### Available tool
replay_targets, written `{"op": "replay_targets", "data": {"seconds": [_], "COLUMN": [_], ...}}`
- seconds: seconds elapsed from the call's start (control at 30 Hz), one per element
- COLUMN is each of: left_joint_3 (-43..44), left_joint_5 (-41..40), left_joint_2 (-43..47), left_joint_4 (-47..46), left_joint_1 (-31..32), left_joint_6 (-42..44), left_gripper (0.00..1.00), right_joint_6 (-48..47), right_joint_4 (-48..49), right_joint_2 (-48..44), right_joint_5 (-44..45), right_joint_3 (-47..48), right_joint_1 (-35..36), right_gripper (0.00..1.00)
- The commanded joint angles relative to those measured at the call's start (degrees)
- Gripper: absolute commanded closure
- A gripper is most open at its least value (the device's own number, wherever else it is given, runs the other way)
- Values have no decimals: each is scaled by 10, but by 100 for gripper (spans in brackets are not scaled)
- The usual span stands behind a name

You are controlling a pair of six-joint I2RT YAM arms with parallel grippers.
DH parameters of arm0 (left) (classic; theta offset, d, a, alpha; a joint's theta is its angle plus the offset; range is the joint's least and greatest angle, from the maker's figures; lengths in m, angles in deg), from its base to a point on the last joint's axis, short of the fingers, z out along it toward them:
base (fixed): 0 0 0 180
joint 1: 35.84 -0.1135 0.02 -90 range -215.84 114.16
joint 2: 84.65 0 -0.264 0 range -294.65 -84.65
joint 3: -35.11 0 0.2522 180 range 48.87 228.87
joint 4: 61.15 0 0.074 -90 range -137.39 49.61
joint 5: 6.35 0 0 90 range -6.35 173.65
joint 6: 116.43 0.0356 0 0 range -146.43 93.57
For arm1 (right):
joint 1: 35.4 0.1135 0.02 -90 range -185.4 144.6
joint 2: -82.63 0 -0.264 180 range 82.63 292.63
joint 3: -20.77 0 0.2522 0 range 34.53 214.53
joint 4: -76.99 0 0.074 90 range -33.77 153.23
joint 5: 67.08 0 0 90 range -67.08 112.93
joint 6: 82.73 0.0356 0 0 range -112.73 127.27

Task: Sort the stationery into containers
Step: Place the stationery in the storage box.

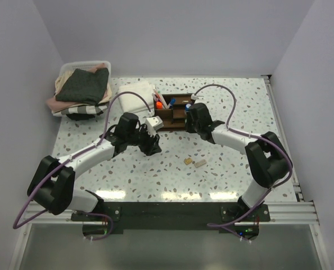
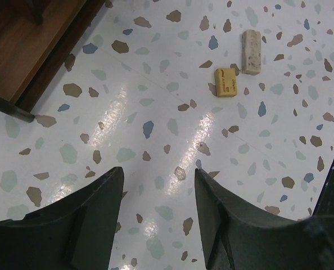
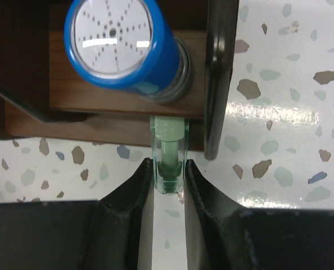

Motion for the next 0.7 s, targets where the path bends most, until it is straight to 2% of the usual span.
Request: {"op": "replay_targets", "data": {"seconds": [0.0, 0.53, 0.67], "left_joint_3": [-4, -13, -14], "left_joint_5": [12, 18, 20], "left_joint_2": [5, 7, 6], "left_joint_4": [-27, -32, -33], "left_joint_1": [-10, -22, -22], "left_joint_6": [-9, -12, -13], "left_gripper": [42, 42, 42], "right_joint_6": [19, 2, -1], "right_joint_4": [7, 7, 7], "right_joint_2": [17, 55, 52], "right_joint_5": [45, 78, 83], "right_joint_3": [45, 77, 72], "right_joint_1": [0, 2, 3], "right_gripper": [100, 100, 87]}}
